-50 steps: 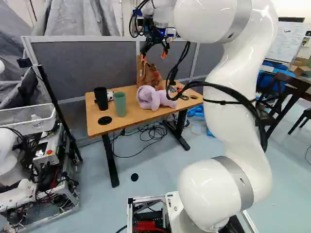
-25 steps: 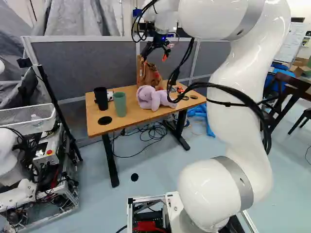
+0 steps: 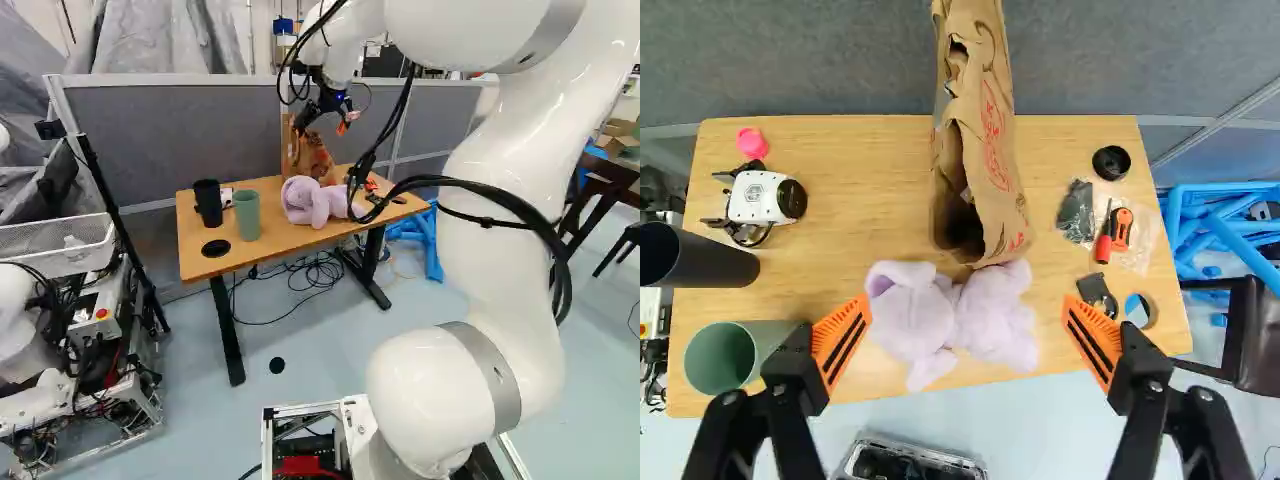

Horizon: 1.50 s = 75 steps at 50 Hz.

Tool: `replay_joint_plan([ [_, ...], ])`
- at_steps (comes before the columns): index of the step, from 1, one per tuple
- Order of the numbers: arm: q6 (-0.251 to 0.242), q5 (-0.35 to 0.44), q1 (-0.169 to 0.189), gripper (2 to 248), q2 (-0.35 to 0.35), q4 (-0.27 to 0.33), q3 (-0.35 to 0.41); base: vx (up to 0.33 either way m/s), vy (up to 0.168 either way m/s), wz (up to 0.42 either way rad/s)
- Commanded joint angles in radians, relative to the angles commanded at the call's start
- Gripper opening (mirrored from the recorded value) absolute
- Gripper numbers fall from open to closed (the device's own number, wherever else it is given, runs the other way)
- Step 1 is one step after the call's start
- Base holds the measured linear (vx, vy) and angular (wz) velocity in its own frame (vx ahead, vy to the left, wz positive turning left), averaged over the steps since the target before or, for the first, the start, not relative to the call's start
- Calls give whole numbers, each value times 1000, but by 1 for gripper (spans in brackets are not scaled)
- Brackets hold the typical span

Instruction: Pick up the bag on the ground and place it on the table

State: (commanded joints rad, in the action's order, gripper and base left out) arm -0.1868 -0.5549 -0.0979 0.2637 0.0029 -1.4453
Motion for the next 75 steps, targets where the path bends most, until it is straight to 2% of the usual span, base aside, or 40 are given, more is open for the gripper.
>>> replay_joint_plan([
  [22, 34, 261, 18, 247, -99, -1, 248, 0, 0, 0],
  [56, 95, 725, 50, 247, -276, -1, 689, 0, 0, 0],
  [75, 123, 943, 65, 247, -358, -2, 897, 0, 0, 0],
])
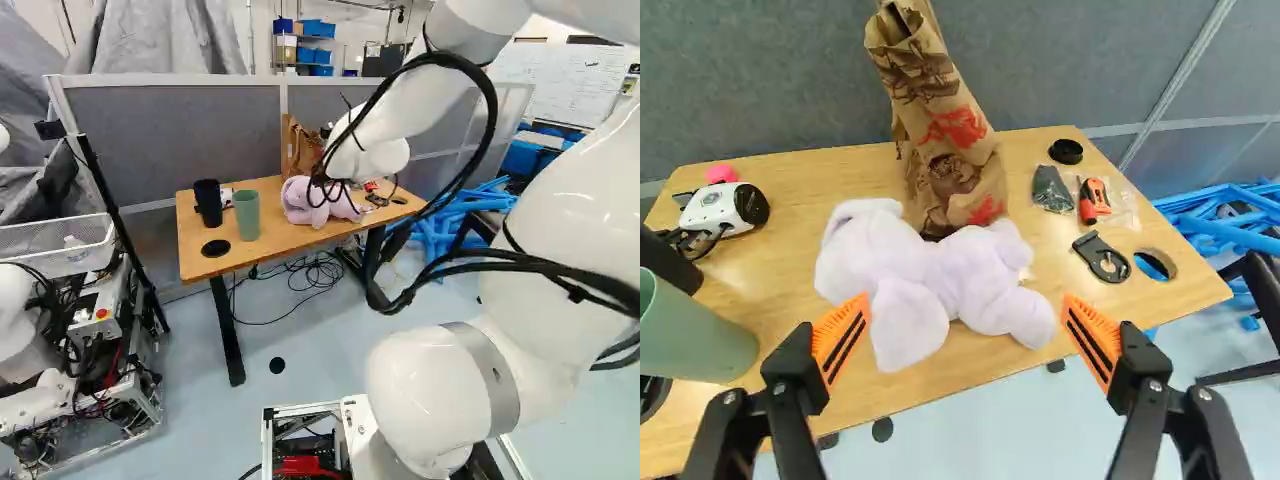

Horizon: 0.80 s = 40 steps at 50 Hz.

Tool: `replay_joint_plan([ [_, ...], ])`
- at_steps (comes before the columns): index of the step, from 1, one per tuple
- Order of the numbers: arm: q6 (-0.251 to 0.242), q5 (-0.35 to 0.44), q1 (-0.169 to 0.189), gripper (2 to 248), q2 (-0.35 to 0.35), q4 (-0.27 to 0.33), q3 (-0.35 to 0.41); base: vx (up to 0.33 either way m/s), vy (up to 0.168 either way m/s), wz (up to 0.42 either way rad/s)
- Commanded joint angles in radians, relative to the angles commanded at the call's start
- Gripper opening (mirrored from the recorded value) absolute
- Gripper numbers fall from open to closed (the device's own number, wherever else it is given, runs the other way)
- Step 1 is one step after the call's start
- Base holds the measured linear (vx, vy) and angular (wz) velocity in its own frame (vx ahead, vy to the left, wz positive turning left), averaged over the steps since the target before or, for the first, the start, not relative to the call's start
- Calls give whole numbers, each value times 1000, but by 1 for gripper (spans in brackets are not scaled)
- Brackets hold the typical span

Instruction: Pick up the bag on the ground and place it on the table

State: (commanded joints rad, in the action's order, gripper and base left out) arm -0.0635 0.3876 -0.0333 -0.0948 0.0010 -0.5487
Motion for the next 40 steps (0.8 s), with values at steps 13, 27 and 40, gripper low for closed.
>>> replay_joint_plan([
  [13, 16, 126, 9, 247, -48, 0, 120, 0, 0, 0],
  [27, 31, 240, 16, 247, -91, 0, 229, 0, 0, 0],
  [40, 43, 327, 22, 247, -124, -1, 311, 0, 0, 0],
])
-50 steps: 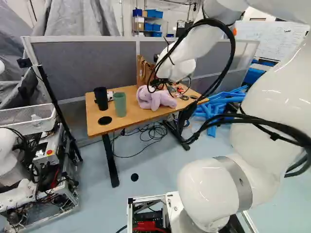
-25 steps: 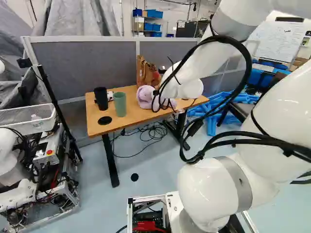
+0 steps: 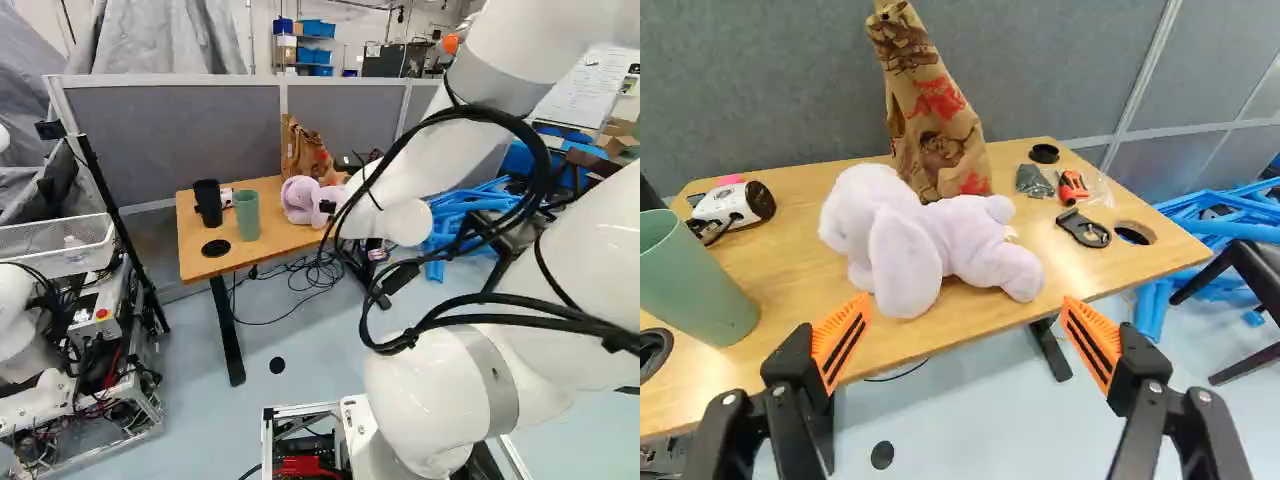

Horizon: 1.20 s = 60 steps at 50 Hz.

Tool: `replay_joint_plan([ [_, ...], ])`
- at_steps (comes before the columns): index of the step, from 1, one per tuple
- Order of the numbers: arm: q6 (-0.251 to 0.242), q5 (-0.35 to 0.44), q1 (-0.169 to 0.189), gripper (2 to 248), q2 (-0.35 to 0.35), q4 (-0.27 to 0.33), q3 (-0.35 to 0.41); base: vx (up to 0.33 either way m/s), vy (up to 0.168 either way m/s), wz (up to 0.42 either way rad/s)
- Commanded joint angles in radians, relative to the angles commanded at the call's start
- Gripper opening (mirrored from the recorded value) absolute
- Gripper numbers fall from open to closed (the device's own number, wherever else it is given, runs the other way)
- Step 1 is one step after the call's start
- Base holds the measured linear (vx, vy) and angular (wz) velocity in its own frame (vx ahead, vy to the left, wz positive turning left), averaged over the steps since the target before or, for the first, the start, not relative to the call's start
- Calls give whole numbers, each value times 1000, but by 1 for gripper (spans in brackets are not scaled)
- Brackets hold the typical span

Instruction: Pick up the bag on the ground and place it on the table

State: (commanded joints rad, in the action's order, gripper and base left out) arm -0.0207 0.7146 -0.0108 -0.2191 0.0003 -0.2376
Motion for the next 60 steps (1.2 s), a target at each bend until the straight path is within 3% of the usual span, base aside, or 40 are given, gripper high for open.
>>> replay_joint_plan([
  [29, 16, 126, 9, 247, -48, 0, 120, 0, 0, 0],
  [60, 21, 158, 11, 247, -60, 0, 150, 0, 0, 0],
])
